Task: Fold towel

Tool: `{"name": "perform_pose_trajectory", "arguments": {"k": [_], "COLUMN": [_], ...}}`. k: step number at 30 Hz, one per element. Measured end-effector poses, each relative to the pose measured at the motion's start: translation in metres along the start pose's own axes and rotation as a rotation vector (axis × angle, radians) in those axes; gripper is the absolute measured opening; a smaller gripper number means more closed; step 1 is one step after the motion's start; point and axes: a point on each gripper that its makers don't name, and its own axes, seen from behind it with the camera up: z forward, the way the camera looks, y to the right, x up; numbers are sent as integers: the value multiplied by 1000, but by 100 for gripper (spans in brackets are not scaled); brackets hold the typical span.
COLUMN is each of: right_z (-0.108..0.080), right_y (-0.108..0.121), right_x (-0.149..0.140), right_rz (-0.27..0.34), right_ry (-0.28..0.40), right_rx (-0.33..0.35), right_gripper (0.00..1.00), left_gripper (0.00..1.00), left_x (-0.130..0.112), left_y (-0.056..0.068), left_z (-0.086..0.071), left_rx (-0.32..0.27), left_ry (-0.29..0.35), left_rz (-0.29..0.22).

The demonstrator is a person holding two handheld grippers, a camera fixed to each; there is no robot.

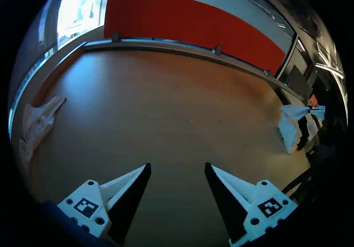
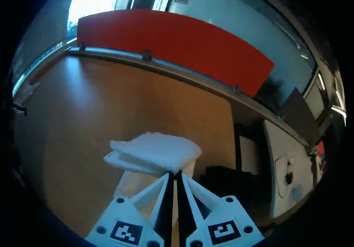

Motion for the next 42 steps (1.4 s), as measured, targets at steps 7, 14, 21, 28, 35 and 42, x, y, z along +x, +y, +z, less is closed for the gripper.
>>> {"name": "perform_pose_trajectory", "arguments": {"k": [7, 14, 21, 28, 35, 42], "right_z": [2, 9, 10, 13, 17, 23], "right_y": [0, -2, -1, -2, -1, 0], "right_x": [-28, -45, -66, -84, -104, -119], "right_rz": [37, 103, 105, 121, 126, 138], "right_ry": [-46, -72, -112, -142, -184, -214], "right_rx": [-8, 3, 7, 16, 21, 20], "right_gripper": [4, 4, 4, 4, 4, 4], "left_gripper": [89, 90, 90, 89, 89, 89], "left_x": [-3, -5, -8, -8, -10, -12], "left_y": [-1, -3, -5, -8, -10, -10], "left_z": [-3, -6, -9, -10, -11, -11], "left_rx": [1, 5, 9, 15, 22, 25], "left_ry": [-1, -1, -1, -1, -3, -5], "left_rz": [1, 5, 4, 3, 0, 0]}}
